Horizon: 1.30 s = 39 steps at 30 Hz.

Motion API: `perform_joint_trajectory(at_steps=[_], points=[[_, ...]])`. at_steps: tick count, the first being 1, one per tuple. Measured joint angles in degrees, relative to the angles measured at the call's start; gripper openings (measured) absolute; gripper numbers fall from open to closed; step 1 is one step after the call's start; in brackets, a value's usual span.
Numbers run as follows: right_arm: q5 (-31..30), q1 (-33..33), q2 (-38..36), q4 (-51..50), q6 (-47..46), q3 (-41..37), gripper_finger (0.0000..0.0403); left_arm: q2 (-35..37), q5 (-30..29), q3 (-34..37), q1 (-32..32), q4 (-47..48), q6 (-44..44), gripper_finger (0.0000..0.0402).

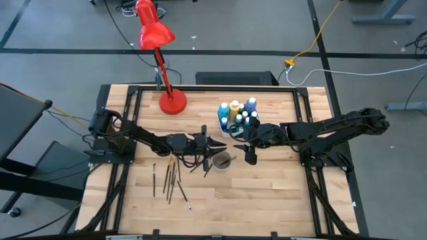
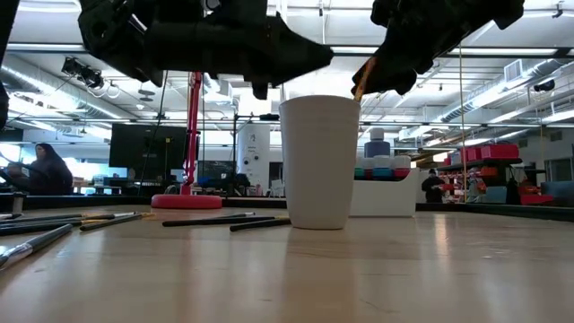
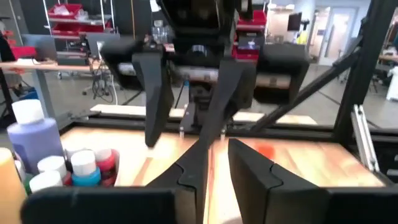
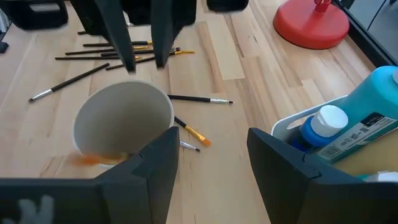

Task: Pick & Place Paint Supplies
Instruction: Put the silver paint brush into the white cup

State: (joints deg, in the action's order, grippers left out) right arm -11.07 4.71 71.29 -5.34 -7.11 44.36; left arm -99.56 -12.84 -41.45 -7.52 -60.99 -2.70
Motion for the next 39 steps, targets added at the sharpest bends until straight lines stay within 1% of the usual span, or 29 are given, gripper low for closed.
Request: perform_joint_trajectory(at_steps=[2,5,10,15,18,21,24,27,30,33,35,37,39], points=[[0.00,0.00,0.00,0.00,0.00,0.00,0.0194,1.55,-0.04,0.00,-0.31,0.13,0.08,0.0080],[0.00,0.00,0.00,0.00,-0.02,0.00,0.0194,5.12,-0.07,-0.02,-0.80,3.59,2.71,0.0089],[0.00,0.00,0.00,0.02,-0.15,0.00,0.0194,13.51,-3.68,-0.02,-2.07,15.20,5.10,0.0109],[0.00,0.00,0.00,0.02,-0.15,0.00,0.0194,22.08,-8.11,-0.04,-3.53,29.24,2.19,0.0139],[0.02,0.00,0.00,0.02,-0.15,0.00,0.0194,26.00,-10.18,-0.04,-4.14,39.12,-3.67,0.0156],[0.02,0.00,0.00,0.01,-0.13,0.00,0.0194,28.57,-12.10,-0.04,-4.11,50.11,-14.67,0.0168],[0.02,0.00,0.00,0.02,-0.13,0.00,0.0194,29.23,-11.82,-0.02,-4.05,59.90,-24.98,0.0171],[0.02,0.00,0.00,0.04,-0.13,0.00,0.0194,29.23,-9.84,-0.02,-4.12,68.96,-32.43,0.0169],[0.02,0.00,0.00,0.04,0.23,0.00,0.0194,29.23,-6.34,-0.02,-4.10,78.98,-39.40,0.0162],[0.01,0.00,0.00,0.11,0.26,0.00,0.0194,29.23,-5.04,-0.02,-4.10,88.43,-46.87,0.0154],[0.02,0.00,0.00,0.15,0.26,0.00,0.0194,29.23,-3.18,-0.02,-4.10,93.93,-51.15,0.0149],[0.00,0.00,0.00,0.15,0.28,0.00,0.0194,29.23,0.07,-0.02,-4.10,98.60,-54.42,0.0145],[0.01,0.00,0.00,0.15,0.28,0.00,0.0194,29.23,2.74,0.51,-4.14,100.41,-56.94,0.0141]])
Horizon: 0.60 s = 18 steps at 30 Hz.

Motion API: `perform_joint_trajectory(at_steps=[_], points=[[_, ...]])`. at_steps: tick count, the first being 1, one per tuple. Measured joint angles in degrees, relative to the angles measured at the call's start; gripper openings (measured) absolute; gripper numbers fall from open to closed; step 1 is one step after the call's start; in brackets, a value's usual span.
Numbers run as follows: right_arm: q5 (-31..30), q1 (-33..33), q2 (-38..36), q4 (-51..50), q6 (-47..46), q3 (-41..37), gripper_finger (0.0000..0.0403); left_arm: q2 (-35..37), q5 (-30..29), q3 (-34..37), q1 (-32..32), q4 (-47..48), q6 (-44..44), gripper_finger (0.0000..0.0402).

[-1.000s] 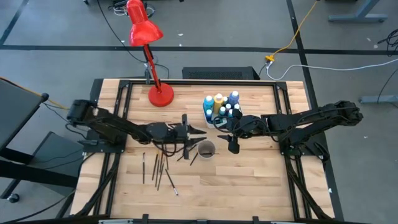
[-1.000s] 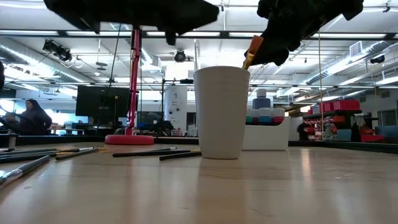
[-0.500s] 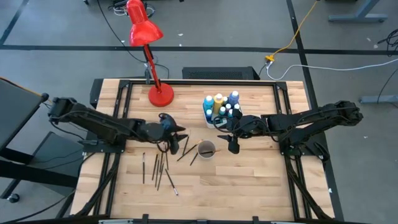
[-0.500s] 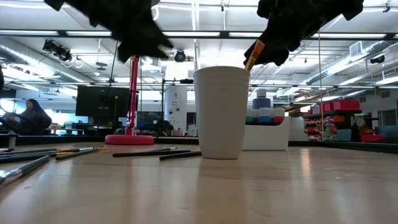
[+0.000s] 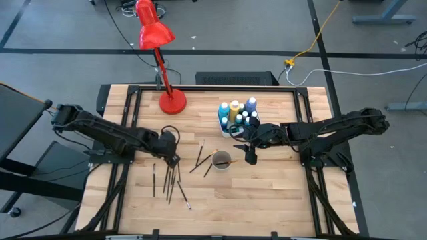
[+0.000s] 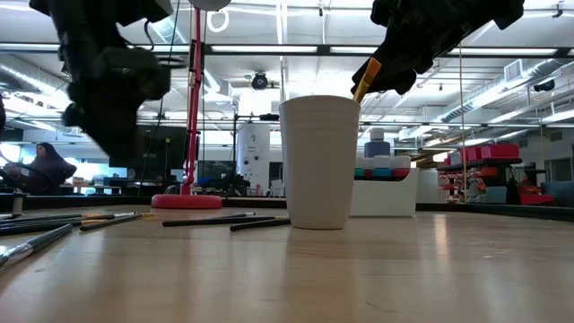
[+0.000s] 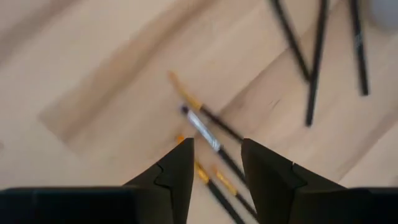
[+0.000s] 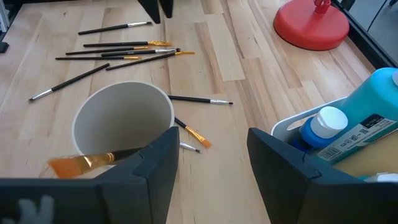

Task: Pick & Place Paint Supplies
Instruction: Put the silver paint brush into the white cup

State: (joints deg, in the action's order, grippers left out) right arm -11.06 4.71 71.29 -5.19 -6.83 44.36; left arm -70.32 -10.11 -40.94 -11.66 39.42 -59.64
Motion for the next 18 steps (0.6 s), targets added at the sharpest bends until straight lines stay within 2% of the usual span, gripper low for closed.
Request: perform_joint_trajectory(at_steps=[13,18], points=[[0.01,0.00,0.00,0.02,0.02,0.00,0.0194,-0.02,9.07,8.12,-1.12,5.57,-19.76,0.0139],[0.01,0.02,0.00,0.02,0.04,0.00,0.0194,-0.04,15.07,12.09,-1.49,2.85,-24.82,0.0139]])
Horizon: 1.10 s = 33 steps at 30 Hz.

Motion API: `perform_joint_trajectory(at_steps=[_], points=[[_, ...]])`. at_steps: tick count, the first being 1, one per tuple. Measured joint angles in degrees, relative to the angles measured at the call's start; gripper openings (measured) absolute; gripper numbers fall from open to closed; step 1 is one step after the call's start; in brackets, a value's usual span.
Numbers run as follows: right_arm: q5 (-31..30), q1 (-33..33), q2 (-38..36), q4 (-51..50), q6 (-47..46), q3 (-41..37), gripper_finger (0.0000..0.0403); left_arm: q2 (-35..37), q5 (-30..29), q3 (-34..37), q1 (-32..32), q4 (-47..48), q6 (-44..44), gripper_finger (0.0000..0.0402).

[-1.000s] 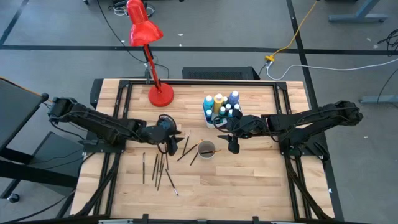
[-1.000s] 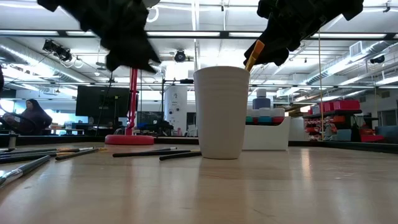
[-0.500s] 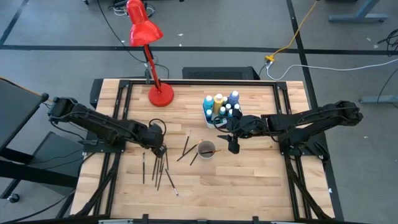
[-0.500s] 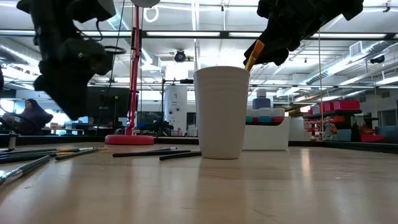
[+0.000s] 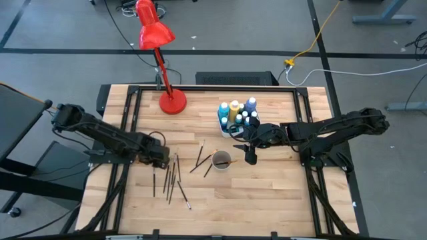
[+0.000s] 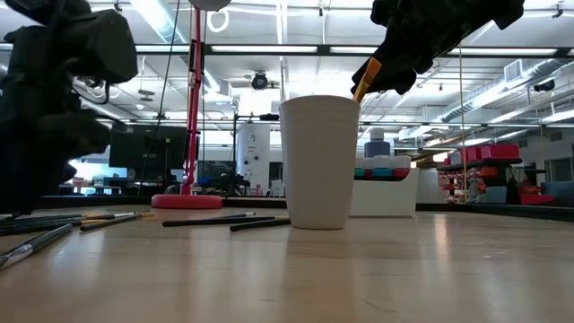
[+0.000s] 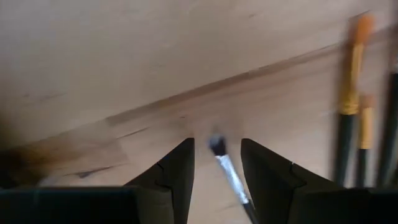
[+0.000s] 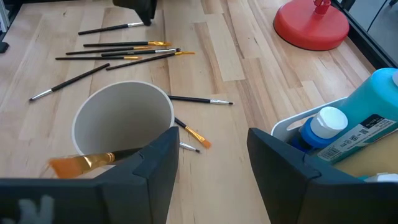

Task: Pick & Place Paint Supplies
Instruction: Put the silver paint brush into the white cup

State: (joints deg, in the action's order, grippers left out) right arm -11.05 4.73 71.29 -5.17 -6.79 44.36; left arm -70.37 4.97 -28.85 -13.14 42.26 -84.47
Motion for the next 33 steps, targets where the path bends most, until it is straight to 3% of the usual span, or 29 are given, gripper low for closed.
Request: perform_joint_trajectory(at_steps=[8,17,22,27,33], points=[[0.00,-0.02,0.00,0.00,0.00,0.00,0.0194,0.15,-0.89,1.87,-1.03,-1.42,-1.97,0.0130],[0.00,-0.02,0.00,0.00,0.00,0.00,0.0194,0.15,-3.08,1.95,-1.07,-1.35,1.45,0.0012],[0.00,-0.02,0.00,0.00,0.00,0.00,0.0194,-0.15,-6.55,0.59,-1.12,-2.53,3.42,0.0009],[-0.02,-0.02,0.00,0.00,0.00,0.00,0.0194,-0.10,-13.85,-4.06,-1.02,-4.97,9.22,0.0006],[-0.02,-0.02,0.00,0.32,0.00,0.00,0.0194,0.09,-23.11,-16.09,-1.01,-4.22,21.51,0.0005]])
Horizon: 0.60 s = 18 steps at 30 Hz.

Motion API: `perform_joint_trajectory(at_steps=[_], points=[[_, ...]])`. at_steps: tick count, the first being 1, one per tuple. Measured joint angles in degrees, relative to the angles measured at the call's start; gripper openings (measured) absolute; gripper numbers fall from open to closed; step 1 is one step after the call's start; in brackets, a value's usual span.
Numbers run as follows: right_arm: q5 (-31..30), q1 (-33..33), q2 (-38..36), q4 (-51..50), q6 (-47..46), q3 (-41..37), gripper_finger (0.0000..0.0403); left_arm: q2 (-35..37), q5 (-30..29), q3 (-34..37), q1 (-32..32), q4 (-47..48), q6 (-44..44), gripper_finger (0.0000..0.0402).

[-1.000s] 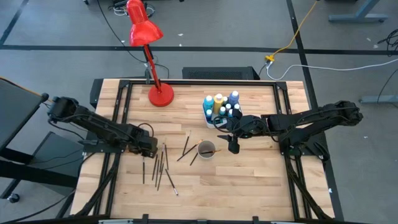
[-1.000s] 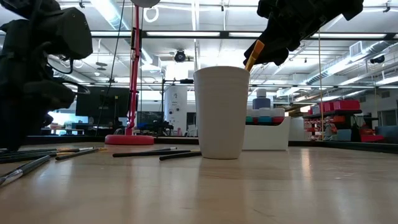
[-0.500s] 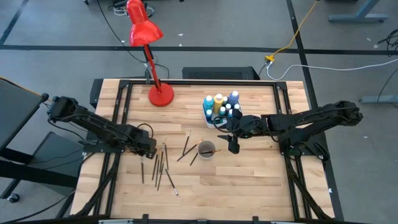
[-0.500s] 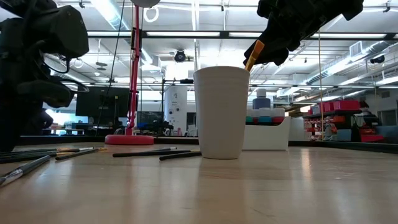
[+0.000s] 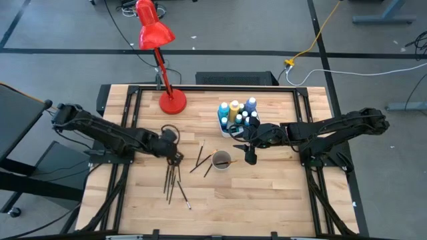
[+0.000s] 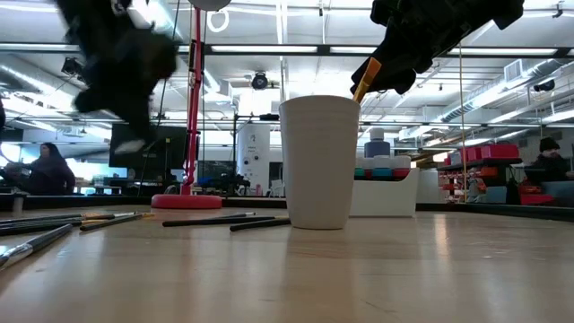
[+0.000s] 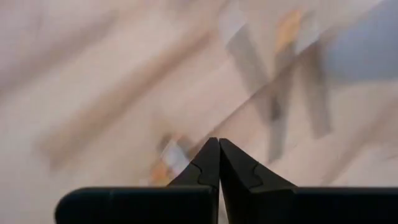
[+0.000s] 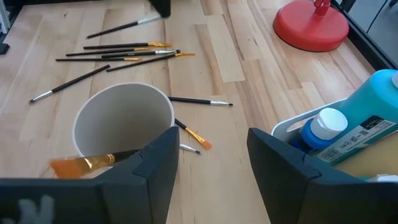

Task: Pick & Place Paint Supplies
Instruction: Put the silver paint brush into the white cup

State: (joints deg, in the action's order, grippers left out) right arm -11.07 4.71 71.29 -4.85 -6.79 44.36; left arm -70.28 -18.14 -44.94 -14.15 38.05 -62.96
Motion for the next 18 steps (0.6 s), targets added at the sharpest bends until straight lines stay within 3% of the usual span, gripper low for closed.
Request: perform_joint_trajectory(at_steps=[5,8,12,15,18], points=[[0.00,0.00,0.00,1.14,0.02,0.00,0.0194,-0.14,-11.76,-11.75,-0.39,-3.15,17.40,0.0004],[0.00,0.00,0.00,1.64,0.02,0.00,0.0194,-0.16,-17.88,-15.22,-1.57,-14.50,32.22,0.0006],[0.00,0.01,0.00,1.59,0.02,0.00,0.0194,-0.18,-13.19,-15.36,-2.03,-33.43,49.75,0.0005],[0.00,0.01,0.00,1.49,0.02,0.00,0.0194,-2.03,-10.79,-15.44,-2.00,-40.26,55.99,0.0004],[0.00,0.01,-0.02,1.39,0.02,0.00,0.0194,-5.50,-13.50,-15.15,-1.99,-43.46,60.23,0.0004]])
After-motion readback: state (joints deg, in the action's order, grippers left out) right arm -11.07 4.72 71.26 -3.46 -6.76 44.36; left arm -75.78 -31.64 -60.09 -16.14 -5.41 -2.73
